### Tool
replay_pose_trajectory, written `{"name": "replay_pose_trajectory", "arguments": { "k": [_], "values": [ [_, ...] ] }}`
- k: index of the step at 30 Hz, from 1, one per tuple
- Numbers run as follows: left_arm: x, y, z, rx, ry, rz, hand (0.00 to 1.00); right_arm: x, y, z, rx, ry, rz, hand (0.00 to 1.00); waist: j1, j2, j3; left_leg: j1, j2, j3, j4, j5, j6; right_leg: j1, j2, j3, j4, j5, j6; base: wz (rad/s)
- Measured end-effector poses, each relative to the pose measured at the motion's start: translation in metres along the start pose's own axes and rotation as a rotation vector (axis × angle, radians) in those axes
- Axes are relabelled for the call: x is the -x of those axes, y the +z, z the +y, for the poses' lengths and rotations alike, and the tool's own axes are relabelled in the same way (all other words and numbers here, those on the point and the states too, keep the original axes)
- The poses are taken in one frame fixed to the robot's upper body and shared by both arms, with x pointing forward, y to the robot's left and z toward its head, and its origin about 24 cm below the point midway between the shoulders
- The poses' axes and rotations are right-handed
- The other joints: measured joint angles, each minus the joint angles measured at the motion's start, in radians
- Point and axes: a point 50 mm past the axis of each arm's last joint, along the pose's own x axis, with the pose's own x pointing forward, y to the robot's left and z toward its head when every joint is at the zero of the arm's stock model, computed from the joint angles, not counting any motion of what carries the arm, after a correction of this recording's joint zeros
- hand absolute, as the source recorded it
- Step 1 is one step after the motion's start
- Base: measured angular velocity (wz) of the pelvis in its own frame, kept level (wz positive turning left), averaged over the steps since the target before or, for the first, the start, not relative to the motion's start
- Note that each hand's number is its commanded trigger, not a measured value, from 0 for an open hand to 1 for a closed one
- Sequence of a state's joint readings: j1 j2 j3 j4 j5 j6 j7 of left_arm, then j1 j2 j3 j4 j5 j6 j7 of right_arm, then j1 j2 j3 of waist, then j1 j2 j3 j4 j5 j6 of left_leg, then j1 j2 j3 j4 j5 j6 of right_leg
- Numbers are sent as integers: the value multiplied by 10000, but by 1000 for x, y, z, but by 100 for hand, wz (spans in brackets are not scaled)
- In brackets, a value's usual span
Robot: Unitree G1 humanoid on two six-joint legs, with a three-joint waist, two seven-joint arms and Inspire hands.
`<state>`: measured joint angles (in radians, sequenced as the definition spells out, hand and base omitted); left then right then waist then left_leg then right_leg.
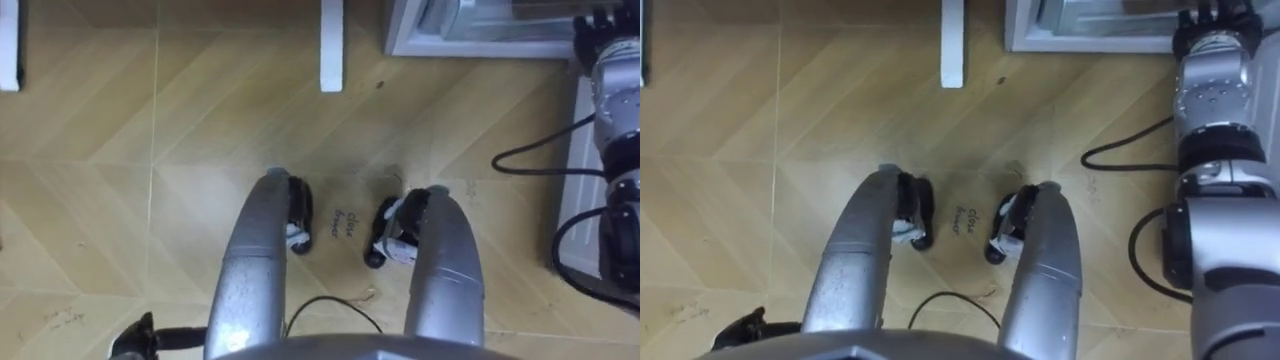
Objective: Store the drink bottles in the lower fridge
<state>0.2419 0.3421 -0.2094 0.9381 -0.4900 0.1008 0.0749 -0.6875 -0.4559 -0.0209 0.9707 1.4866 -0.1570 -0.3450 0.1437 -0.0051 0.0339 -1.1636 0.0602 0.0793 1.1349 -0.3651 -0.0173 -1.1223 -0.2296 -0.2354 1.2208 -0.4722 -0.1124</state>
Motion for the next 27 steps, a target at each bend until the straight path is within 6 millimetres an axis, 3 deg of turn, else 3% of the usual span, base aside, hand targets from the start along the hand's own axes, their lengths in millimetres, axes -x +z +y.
{"name": "replay_pose_trajectory", "arguments": {
  "k": [4,11,16,22,27],
  "values": [
    [1,-3,3,-23,94,73,0,-1,10,-1,43,-107,-311,0,399,12,6,59,-224,-158,-171,161,-63,131,-214,-178,-1,-49,-81,20],
    [7,-23,13,-152,282,539,0,0,12,-1,28,-405,-592,0,549,3,12,91,-373,-503,-332,345,-306,288,-322,-504,6,-198,-289,14],
    [10,-26,17,-197,311,293,0,2,10,6,165,-501,-665,0,618,-22,16,69,-358,-609,-424,382,-375,302,-400,-702,4,-274,-447,3],
    [15,-40,22,-223,417,479,0,3,13,10,61,-948,-817,0,734,-34,22,81,-363,-736,-452,462,-506,430,-464,-906,0,-302,-499,7],
    [15,-40,22,-224,433,486,0,3,14,8,29,-1127,-876,0,849,-51,36,82,-375,-834,-436,475,-524,529,-498,-1041,-4,-339,-520,5]
  ]
}}
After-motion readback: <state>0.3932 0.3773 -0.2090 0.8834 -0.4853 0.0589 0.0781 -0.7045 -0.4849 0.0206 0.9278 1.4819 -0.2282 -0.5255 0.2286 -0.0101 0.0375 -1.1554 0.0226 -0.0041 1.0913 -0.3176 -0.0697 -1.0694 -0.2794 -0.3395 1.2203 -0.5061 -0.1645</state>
